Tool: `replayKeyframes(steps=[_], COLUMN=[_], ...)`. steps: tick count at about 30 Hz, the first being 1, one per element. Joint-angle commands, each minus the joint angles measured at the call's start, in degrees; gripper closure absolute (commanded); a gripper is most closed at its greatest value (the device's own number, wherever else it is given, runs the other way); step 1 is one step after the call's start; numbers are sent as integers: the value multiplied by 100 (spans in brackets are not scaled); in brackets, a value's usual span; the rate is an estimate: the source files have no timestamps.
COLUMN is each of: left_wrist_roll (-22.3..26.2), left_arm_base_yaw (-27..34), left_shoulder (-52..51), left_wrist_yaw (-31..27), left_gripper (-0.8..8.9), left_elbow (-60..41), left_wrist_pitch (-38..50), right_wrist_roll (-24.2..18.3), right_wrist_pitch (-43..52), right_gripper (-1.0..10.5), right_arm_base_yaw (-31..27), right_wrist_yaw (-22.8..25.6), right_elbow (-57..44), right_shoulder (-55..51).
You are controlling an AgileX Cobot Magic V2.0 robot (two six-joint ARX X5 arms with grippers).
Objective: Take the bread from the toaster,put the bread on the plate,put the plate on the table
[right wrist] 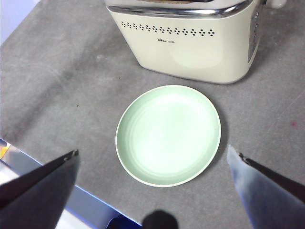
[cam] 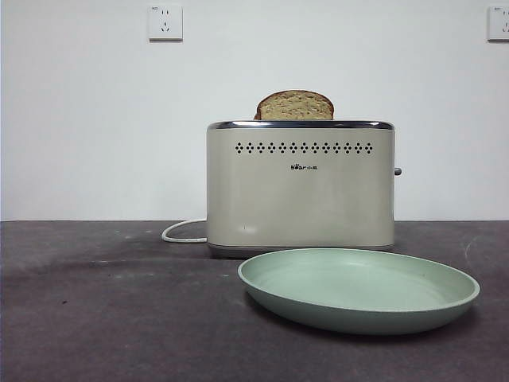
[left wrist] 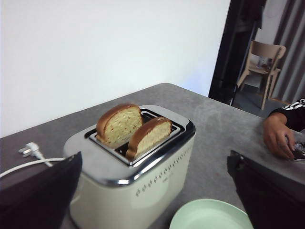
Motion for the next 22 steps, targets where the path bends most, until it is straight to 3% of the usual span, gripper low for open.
replayKeyframes(steps=[1,14,22], left_wrist_roll=[229,1115,1499], left_arm_base_yaw=[-313,-1062,-1311], left_shoulder=[699,3486,4240], left_wrist_yaw=[-197,-636,-955], left_gripper=[214,215,218], left_elbow=[361,2288,2728], left_wrist_pitch=[240,275,323], right_wrist_roll=[15,17,15], right_wrist_pitch=[9,-15,-22], right_gripper=[286,286,286], right_arm_base_yaw=[13,13,13], right_wrist_yaw=[-9,-9,-7], right_elbow=[-2,-2,-2], right_shoulder=[61,173,208])
